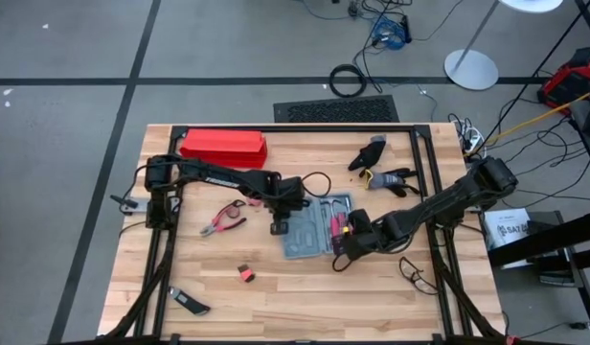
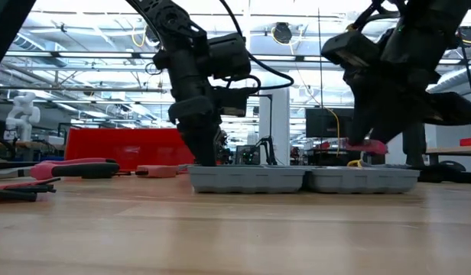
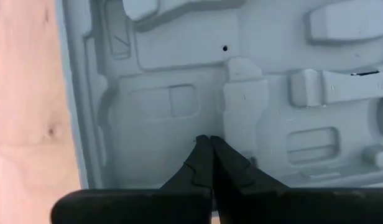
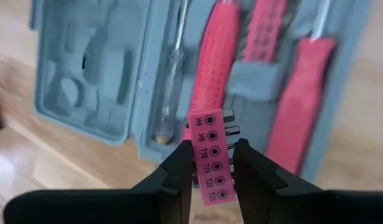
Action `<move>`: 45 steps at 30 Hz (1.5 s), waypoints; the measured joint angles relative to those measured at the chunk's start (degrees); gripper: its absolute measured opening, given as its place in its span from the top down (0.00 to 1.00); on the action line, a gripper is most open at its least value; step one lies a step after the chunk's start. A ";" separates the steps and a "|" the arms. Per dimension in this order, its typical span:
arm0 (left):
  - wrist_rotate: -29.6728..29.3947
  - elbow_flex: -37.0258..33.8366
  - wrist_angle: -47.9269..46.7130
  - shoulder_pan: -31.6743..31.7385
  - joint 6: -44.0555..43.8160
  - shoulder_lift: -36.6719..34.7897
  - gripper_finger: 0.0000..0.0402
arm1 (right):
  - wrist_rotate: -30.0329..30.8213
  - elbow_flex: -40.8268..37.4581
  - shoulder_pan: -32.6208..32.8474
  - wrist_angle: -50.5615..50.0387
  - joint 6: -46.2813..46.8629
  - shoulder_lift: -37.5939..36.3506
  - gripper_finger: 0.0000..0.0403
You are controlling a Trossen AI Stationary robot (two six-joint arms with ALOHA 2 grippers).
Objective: Prefit tool cases
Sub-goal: Put the orange screwdriver bit set into the gray pre-fit tool case
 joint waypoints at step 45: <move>-2.63 0.00 4.78 0.09 -4.67 0.02 1.00 | 0.12 21.74 0.50 -27.36 11.30 21.74 0.80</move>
